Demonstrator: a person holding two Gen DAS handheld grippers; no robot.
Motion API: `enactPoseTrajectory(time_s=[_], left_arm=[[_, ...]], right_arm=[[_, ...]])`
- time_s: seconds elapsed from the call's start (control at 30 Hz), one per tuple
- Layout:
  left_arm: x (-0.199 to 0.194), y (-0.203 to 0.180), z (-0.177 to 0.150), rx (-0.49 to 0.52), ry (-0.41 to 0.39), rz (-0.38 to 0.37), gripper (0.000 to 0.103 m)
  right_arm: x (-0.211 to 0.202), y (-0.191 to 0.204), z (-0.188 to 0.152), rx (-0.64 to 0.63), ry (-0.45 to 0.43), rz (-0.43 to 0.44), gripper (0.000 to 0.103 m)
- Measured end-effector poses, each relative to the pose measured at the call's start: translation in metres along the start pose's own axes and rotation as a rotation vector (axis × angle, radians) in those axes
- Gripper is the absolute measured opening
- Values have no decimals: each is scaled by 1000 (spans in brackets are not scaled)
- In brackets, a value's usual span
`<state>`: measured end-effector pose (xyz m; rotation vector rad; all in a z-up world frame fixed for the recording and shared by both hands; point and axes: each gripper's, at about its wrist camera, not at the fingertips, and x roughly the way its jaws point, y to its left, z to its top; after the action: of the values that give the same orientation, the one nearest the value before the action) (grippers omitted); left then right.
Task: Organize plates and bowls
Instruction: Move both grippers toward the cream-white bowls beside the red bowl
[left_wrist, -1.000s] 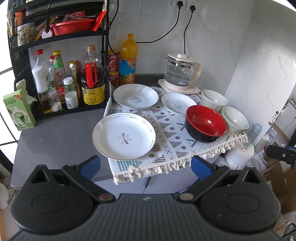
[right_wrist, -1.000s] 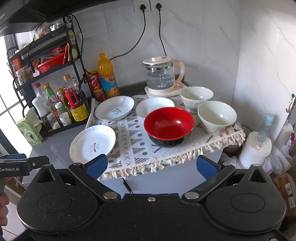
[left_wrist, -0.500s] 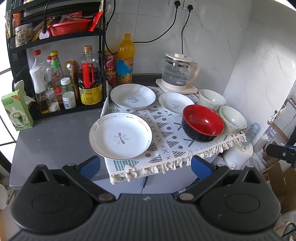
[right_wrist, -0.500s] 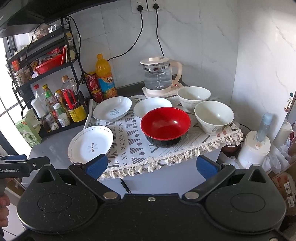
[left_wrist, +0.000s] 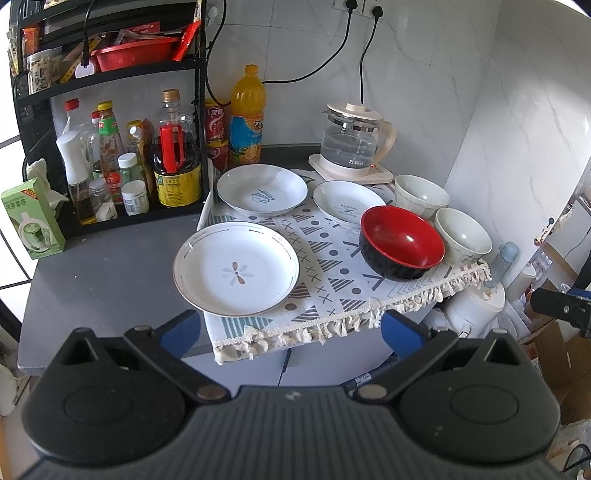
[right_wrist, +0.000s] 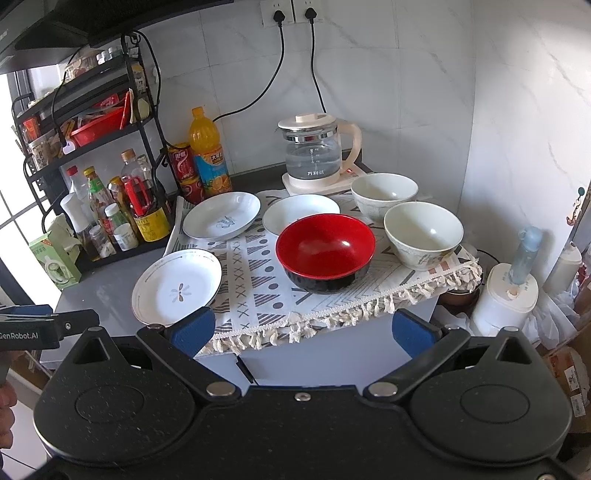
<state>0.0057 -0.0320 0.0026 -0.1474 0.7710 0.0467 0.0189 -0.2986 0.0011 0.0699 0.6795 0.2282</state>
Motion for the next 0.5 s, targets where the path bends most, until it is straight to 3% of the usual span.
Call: enactPoseTrajectory(time_s=[0.5], left_arm=[[4,-2,3,-4,12,9,103]], right_arm=[[4,-7,2,-5,1,6,103]])
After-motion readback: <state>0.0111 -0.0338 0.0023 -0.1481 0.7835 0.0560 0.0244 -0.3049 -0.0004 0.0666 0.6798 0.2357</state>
